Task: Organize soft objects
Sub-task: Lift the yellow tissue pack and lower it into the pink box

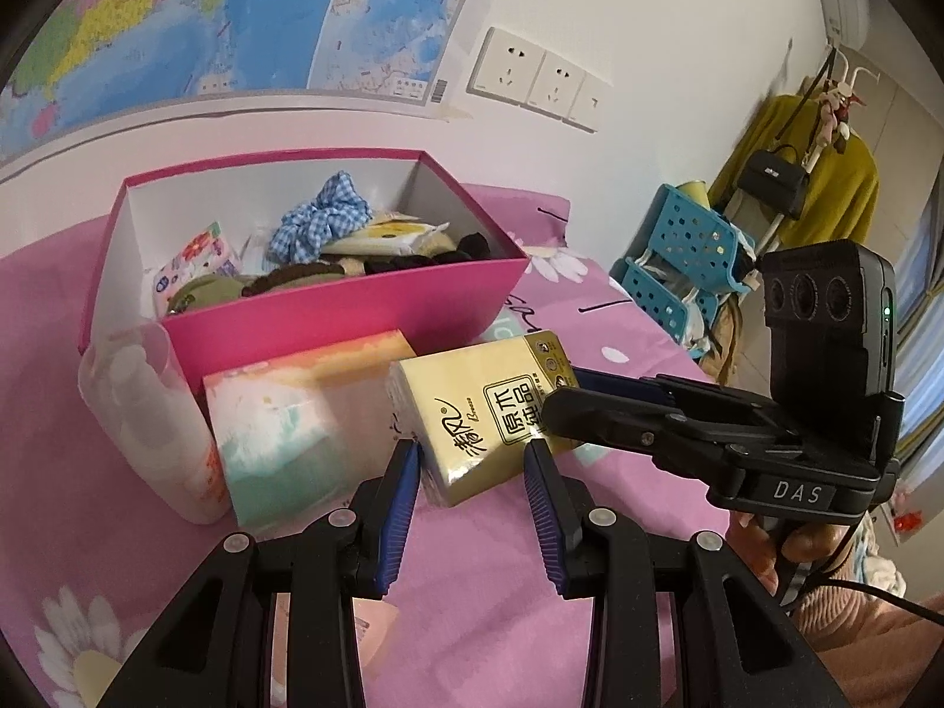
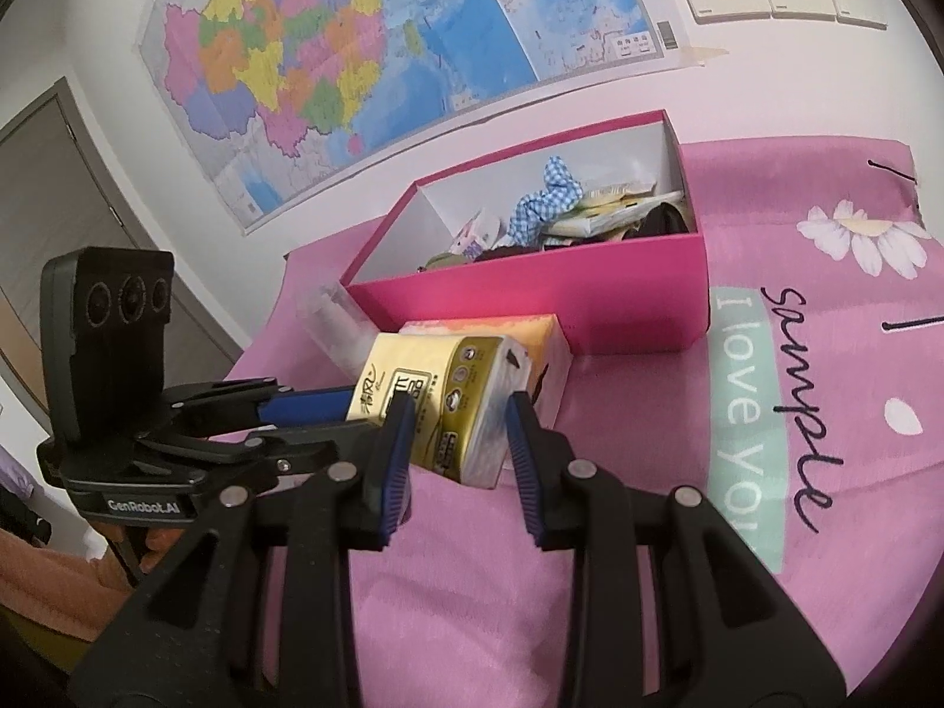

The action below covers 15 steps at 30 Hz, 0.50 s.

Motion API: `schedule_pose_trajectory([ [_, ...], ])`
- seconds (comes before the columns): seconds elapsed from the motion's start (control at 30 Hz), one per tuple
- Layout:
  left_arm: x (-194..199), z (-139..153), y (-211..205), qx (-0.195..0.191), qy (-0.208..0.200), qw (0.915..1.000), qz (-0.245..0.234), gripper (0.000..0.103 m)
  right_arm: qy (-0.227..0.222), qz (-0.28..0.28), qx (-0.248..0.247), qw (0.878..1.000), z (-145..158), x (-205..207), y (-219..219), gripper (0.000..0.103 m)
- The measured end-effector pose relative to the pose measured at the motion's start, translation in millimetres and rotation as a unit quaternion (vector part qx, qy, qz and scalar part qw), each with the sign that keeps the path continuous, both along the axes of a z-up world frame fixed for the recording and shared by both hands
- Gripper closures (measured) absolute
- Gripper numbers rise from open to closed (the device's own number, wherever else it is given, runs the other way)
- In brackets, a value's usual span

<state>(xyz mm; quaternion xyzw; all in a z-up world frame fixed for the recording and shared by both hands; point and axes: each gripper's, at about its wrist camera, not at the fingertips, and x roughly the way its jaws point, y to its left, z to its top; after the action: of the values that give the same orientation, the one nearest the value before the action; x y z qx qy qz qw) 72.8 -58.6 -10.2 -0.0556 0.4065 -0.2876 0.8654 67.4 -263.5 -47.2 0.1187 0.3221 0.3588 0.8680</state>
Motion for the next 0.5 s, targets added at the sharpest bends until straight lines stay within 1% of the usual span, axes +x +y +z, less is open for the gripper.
schedule_pose_trajectory([
  [0.5, 12, 11, 2, 0.007, -0.017, 0.9998, 0.009, 0.067, -0.012, 0.003, 0.004, 1.0, 11, 14, 3, 0.068],
])
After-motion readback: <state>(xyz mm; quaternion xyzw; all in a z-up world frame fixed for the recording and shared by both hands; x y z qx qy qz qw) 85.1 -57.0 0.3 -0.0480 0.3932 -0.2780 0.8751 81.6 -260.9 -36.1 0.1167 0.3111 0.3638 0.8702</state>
